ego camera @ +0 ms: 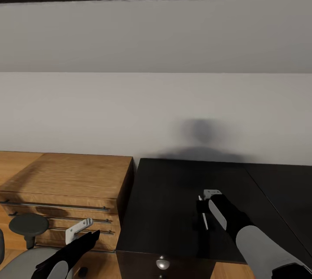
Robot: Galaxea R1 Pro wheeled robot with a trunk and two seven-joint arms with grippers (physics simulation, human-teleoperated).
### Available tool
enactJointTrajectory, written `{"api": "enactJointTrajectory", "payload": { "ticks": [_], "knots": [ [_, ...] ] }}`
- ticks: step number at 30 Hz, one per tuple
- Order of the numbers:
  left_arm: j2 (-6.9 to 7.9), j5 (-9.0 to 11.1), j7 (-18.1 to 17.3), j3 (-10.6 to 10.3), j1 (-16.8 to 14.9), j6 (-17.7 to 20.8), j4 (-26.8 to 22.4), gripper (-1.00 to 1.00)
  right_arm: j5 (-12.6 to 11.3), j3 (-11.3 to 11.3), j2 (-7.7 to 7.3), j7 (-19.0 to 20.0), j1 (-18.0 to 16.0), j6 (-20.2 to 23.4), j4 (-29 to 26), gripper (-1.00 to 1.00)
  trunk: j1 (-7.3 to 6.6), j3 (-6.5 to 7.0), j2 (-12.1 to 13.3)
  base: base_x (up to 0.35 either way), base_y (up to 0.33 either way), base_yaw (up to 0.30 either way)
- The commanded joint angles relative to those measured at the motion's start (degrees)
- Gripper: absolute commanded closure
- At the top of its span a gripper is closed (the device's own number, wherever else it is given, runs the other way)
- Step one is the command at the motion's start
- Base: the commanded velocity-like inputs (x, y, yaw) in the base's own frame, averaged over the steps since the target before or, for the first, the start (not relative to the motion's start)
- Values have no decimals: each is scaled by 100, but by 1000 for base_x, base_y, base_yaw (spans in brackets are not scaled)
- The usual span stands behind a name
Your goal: In the bedroom, organize the workspace by keeping the computer under the desk, ensuring the monitor is on the desk, placing the keyboard on the desk next to the monitor, placing the mouse on the desk next to the keyboard, moving the folder from the swivel chair onto the desk next to the mouse, stacking the notebook on top of the folder with the pen on top of the notebook, and positioning the swivel chair next to the desk.
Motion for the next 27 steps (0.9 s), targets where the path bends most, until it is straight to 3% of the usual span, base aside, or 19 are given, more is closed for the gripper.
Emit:
{"api": "enactJointTrajectory", "payload": {
  "ticks": [1,18,27],
  "knots": [
    [5,56,59,-12,-5,1,-8,-100,-80,44,-8,-59,-4,17,-11,100,0,-7,-4,0,0,0],
    [5,56,51,-12,-5,1,-8,-100,-76,41,-8,-57,-4,11,-11,100,0,-7,-4,0,0,0],
    [5,50,42,-13,-5,1,-8,-100,-76,41,-10,-57,-4,11,-17,100,-197,155,357,0,0,0]
  ]
}}
